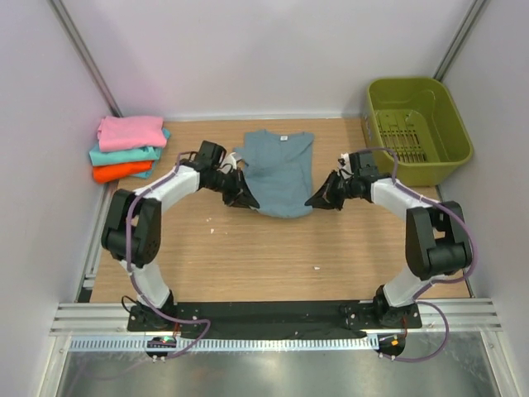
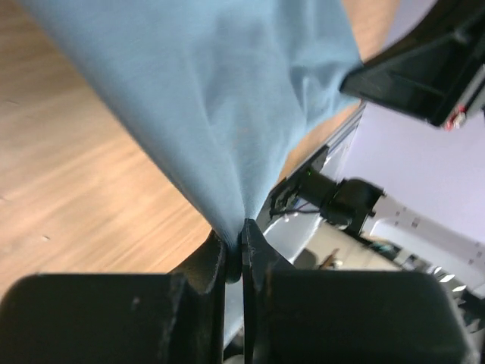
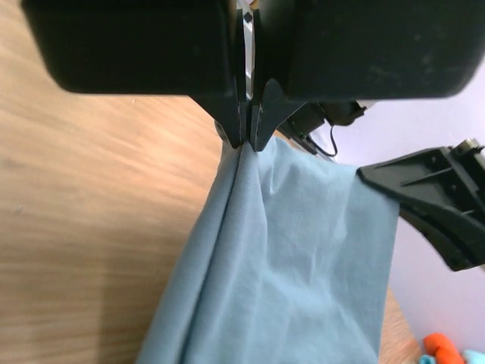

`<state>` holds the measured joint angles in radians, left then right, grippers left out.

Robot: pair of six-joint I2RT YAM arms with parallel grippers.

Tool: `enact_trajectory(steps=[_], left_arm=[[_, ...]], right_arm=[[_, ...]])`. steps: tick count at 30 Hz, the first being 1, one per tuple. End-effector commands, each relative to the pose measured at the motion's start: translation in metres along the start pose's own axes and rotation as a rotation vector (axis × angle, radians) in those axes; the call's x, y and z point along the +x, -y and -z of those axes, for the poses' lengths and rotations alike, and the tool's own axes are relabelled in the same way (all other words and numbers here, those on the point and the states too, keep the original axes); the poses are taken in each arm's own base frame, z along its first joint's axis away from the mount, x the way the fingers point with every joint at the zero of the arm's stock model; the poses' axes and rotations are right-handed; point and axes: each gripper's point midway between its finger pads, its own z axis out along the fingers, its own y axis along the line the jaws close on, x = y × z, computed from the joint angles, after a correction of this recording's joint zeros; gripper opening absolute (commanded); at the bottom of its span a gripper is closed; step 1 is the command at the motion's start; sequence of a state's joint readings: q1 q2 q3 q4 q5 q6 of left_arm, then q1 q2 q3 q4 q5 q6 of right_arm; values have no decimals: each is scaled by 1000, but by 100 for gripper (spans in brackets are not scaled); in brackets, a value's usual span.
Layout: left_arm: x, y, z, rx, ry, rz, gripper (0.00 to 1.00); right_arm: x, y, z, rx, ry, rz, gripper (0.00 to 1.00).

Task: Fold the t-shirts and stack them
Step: Fold the tshirt

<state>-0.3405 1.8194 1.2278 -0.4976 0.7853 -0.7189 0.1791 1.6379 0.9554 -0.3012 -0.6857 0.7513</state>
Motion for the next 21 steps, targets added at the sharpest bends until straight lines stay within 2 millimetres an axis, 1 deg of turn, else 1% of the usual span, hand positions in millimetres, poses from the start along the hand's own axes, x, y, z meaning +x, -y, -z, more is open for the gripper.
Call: enact_trajectory(steps=[1,2,3,4,5,6,8,12,14,15,16,17,18,19,20,21], left_arm=[[20,53,33,62,47,-207,0],[25,51,38,36,48,-219,0],[27,54,42,27,54,-241,0],[29,57,51,22,72,-291,0],[35,52,54,1,57,-284,0],[36,51,57,-9,62,-294,0],[40,48,62,-17,68,-309,0],[34,45,65,-27,98,-315,0],[22,36,68,-42,122,-281,0],[9,31,73,-41,151,-263,0],[2,29,74,-39,163,-254,0],[-9,26,74,-40,174,-236,0],[-19,26,76,-32,195,-234,0],[-30,26,80,-20,215,-230,0],[-39,22,77,-25,214,-219,0],[-52,33,83,-12,246,-243,0]], right_arm=[[14,-23,32,-30,3,87,2],[15,-32,42,-43,18,120,1],[15,-37,47,-43,27,135,2],[16,-43,54,-45,33,162,1],[16,-51,61,-58,49,184,1],[13,-58,66,-66,63,206,1],[11,-65,73,-73,83,225,2],[5,-69,71,-83,97,233,1],[1,-69,67,-86,100,235,2],[-3,-68,64,-83,101,231,1],[-8,-70,61,-91,112,239,2],[-13,-70,58,-95,118,235,1],[-19,-75,56,-105,131,239,1],[-29,-74,47,-108,136,240,2],[-36,-77,45,-112,146,239,2],[-48,-89,45,-132,170,264,1]])
